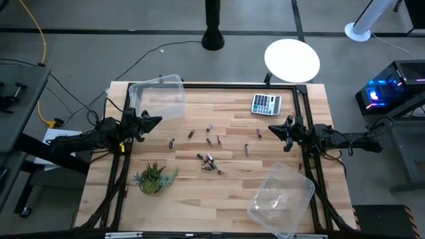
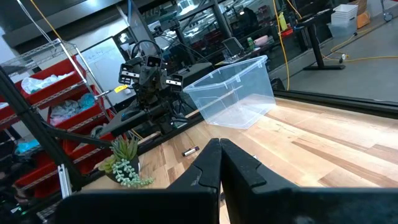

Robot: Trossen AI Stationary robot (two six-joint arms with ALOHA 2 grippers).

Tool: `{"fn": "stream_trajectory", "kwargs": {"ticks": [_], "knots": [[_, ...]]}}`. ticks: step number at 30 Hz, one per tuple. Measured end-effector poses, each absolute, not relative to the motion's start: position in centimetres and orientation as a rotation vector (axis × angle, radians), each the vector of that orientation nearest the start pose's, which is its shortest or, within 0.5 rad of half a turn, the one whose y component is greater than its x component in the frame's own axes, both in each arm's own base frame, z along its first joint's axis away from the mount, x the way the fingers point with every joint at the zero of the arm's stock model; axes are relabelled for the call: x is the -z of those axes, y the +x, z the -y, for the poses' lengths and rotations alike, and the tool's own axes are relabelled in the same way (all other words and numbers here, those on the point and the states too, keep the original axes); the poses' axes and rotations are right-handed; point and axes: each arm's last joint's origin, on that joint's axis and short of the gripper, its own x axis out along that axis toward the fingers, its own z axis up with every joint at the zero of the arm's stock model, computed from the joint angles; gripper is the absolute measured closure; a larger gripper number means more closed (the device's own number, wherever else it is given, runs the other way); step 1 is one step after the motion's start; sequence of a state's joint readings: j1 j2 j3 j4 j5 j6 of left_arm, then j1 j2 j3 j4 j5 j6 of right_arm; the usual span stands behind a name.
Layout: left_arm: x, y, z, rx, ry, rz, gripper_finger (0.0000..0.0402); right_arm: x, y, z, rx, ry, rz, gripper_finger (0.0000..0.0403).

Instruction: Sort batteries

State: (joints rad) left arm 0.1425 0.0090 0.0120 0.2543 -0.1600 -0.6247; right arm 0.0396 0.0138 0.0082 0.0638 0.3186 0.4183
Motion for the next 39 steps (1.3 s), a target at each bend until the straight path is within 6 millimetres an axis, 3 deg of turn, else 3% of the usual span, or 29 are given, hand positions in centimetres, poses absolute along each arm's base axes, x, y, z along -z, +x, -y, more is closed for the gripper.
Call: {"fn": "stream_trajectory", "kwargs": {"ticks": [19, 23, 27, 30, 35, 39], "knots": [[-19.2, 9.2, -1.8, -0.220, -0.620, 0.361, 0.0389, -17.1, 9.7, 0.5, 0.262, 0.426, 0.115, 0.0402], [-19.9, 8.9, -2.1, -0.289, -0.703, 0.479, 0.0389, -17.1, 9.7, 0.5, 0.263, 0.426, 0.115, 0.0402], [-20.6, 8.5, -2.2, -0.247, -0.887, 0.608, 0.0389, -17.1, 9.7, 0.5, 0.263, 0.426, 0.115, 0.0402], [-21.1, 8.2, -2.3, -0.250, -0.932, 0.695, 0.0389, -17.1, 9.7, 0.5, 0.263, 0.426, 0.115, 0.0402], [-22.1, 7.1, -2.8, -0.451, -0.989, 0.948, 0.0389, -17.1, 9.7, 0.5, 0.263, 0.426, 0.115, 0.0402], [-22.8, 7.4, -3.1, -0.594, -0.923, 0.965, 0.0389, -17.1, 9.7, 0.5, 0.263, 0.426, 0.115, 0.0402]]}}
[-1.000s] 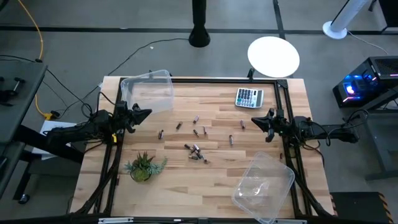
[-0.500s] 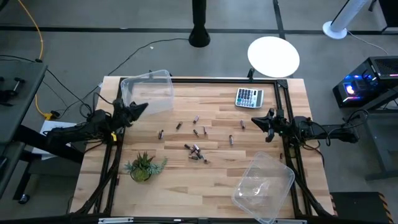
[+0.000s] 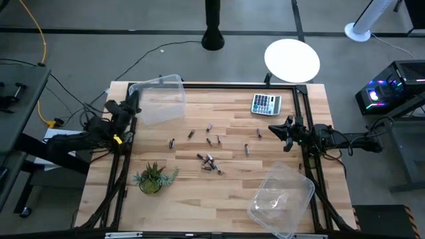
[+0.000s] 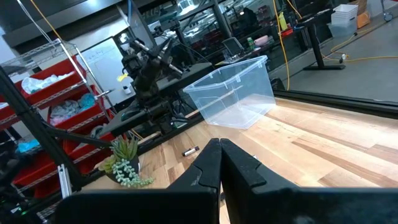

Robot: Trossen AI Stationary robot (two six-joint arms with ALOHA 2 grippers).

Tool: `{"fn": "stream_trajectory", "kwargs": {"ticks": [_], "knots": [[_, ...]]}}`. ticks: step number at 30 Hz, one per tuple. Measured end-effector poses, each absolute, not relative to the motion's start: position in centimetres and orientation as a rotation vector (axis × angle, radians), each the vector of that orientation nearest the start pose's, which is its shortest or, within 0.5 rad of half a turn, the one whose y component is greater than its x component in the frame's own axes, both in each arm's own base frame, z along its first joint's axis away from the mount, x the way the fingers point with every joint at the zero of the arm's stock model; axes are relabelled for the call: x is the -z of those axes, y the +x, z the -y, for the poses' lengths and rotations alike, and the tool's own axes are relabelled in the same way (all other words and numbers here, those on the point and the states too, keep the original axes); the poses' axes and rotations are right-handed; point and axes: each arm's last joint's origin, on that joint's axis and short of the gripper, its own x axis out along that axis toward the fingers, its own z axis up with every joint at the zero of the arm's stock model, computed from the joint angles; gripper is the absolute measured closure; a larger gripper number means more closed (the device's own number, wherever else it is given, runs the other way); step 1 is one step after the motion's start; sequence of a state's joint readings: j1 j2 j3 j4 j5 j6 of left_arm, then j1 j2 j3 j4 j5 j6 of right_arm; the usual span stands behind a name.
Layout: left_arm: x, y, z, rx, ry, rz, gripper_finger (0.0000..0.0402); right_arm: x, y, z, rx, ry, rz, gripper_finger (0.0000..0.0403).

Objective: Sort batteries
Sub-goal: Put the black battery into the top transparent bin

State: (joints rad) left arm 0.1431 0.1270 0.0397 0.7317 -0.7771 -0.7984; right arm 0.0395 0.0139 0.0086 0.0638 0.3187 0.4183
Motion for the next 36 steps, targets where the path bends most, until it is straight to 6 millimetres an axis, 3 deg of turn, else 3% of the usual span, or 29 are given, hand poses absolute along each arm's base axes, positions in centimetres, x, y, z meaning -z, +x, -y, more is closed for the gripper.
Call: {"fn": "stream_trajectory", "kwargs": {"ticks": [4, 7, 11, 14, 16, 20, 23, 27, 32, 36], "knots": [[-25.5, 10.4, -3.5, -0.633, -0.864, 0.823, 0.0389, -17.2, 9.7, 0.5, 0.262, 0.426, 0.116, 0.0402], [-28.4, 14.6, -3.8, -0.586, -0.743, 0.653, 0.0389, -17.6, 9.6, 0.6, 0.279, 0.465, 0.170, 0.0402], [-31.4, 21.2, -4.0, -0.410, -0.482, 0.381, 0.0389, -19.5, 9.1, 0.8, 0.245, 0.753, 0.423, 0.0402], [-32.9, 24.9, -4.3, -0.304, -0.392, 0.123, 0.0389, -20.9, 8.4, 1.1, 0.229, 0.949, 0.644, 0.0402], [-33.5, 26.3, -4.8, -0.298, -0.387, -0.084, 0.0389, -21.6, 8.2, 1.0, 0.188, 0.948, 0.696, 0.0402], [-34.3, 26.7, -5.9, -0.376, -0.359, -0.464, 0.0389, -24.6, 8.2, 0.7, 0.050, 0.861, 0.681, 0.0402], [-33.8, 26.3, -6.1, -0.409, -0.365, -0.636, 0.0389, -27.6, 9.3, 0.5, 0.083, 0.735, 0.600, 0.0402], [-31.4, 25.8, -5.0, -0.391, -0.421, -0.862, 0.0389, -30.5, 12.0, 0.5, 0.227, 0.576, 0.344, 0.0402], [-26.9, 26.4, -3.9, -0.448, -0.524, -0.979, 0.0389, -32.0, 14.9, 0.7, 0.453, 0.473, -0.016, 0.0402], [-24.2, 27.7, -4.1, -0.477, -0.568, -1.023, 0.0385, -33.4, 16.1, 1.0, 0.563, 0.461, -0.189, 0.0399]]}}
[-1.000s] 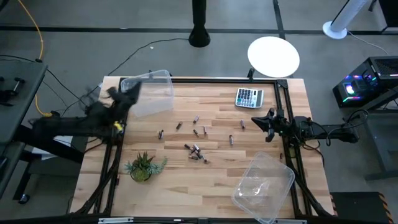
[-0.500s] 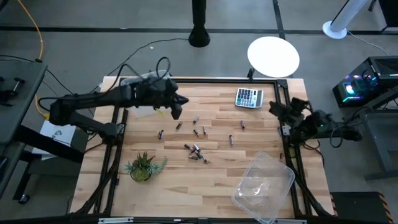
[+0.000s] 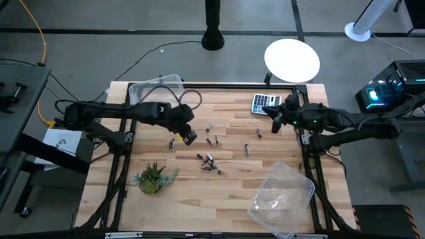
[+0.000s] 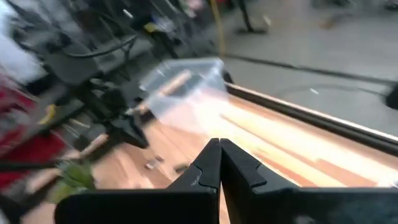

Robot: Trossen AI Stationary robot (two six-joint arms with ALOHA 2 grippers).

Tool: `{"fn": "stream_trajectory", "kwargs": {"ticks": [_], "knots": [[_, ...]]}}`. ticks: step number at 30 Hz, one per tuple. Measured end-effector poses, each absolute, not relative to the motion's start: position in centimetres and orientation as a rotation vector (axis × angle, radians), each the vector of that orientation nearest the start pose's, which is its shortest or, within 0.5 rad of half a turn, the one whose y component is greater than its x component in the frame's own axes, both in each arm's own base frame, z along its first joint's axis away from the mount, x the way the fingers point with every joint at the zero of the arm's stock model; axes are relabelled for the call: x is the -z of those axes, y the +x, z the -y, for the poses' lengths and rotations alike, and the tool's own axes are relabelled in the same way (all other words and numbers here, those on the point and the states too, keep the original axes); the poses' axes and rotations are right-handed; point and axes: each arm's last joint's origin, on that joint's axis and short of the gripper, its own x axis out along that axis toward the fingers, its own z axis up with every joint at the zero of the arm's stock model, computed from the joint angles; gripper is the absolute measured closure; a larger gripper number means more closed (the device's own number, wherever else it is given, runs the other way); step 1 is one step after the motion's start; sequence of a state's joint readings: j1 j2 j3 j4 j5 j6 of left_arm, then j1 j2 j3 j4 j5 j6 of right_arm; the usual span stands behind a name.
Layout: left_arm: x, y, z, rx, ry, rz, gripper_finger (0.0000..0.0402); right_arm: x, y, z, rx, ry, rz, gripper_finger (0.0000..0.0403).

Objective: Sort batteries
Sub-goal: Put the black battery into the top transparent bin

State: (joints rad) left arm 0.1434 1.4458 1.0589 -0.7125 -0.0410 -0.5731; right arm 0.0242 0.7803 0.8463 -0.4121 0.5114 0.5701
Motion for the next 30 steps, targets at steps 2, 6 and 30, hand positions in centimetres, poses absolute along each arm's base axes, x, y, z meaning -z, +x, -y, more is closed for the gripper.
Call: {"fn": "stream_trajectory", "kwargs": {"ticks": [2, 6, 30], "knots": [[-22.5, 28.2, -4.2, -0.485, -0.544, -1.126, 0.0374, -33.9, 16.4, 1.1, 0.583, 0.448, -0.251, 0.0390], [-19.1, 29.0, -4.3, -0.515, -0.522, -1.292, 0.0330, -34.8, 16.6, 1.4, 0.624, 0.429, -0.296, 0.0359], [-13.1, 33.0, -6.8, -0.780, -0.573, -1.365, 0.0209, -34.9, 16.4, 2.4, 0.702, 0.394, -0.307, 0.0294]]}}
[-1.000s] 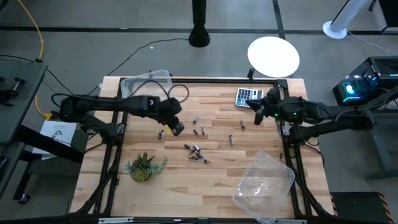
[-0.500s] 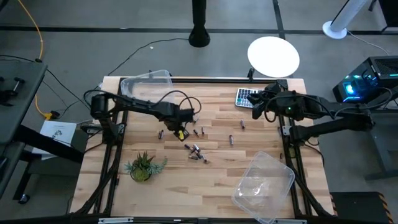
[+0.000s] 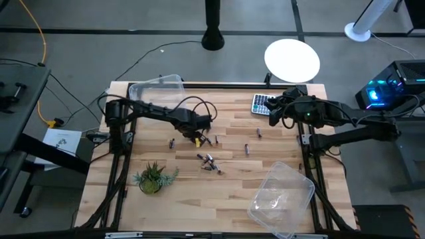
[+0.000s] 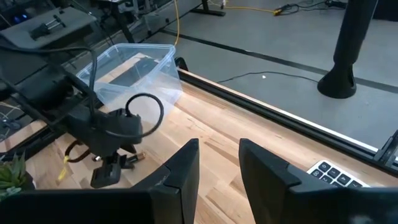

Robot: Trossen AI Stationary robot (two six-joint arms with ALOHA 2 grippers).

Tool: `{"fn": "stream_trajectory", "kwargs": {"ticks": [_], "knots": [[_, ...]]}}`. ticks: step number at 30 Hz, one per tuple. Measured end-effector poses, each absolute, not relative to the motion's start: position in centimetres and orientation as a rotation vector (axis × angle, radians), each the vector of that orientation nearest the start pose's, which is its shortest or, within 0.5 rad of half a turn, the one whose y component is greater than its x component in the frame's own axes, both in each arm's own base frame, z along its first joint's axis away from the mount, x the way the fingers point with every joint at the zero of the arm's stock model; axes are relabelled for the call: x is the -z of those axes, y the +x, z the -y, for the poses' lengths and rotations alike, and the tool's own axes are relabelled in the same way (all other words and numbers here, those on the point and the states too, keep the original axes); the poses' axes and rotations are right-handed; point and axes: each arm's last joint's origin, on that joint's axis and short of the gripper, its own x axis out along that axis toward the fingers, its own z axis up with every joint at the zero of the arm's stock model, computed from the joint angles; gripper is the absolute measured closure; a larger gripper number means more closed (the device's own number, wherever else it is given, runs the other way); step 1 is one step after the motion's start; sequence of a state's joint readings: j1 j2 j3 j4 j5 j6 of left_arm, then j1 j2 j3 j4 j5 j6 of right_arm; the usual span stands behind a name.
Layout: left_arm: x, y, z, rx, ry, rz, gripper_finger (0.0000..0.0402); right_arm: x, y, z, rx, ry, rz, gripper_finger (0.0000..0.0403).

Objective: Sort batteries
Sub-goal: Put the black battery into the top transparent bin

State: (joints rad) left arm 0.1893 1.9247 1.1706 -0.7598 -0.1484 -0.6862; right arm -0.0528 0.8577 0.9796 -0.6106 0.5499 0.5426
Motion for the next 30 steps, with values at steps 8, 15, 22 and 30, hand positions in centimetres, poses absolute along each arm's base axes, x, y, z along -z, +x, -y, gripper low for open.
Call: {"fn": "stream_trajectory", "kwargs": {"ticks": [8, 15, 22, 30], "knots": [[-11.6, 33.2, -6.8, -0.698, -0.587, -1.445, 0.0288, -34.9, 16.4, 2.4, 0.702, 0.393, -0.307, 0.0294], [-15.4, 32.3, -6.6, -0.648, -0.581, -1.344, 0.0371, -34.9, 16.4, 2.4, 0.709, 0.390, -0.306, 0.0294], [-25.7, 30.0, -5.0, -0.464, -0.417, -0.969, 0.0371, -34.9, 16.4, 2.4, 0.709, 0.390, -0.306, 0.0294], [-32.3, 22.4, -6.5, -0.823, -0.214, -0.805, 0.0371, -34.9, 16.4, 2.4, 0.709, 0.391, -0.304, 0.0294]]}}
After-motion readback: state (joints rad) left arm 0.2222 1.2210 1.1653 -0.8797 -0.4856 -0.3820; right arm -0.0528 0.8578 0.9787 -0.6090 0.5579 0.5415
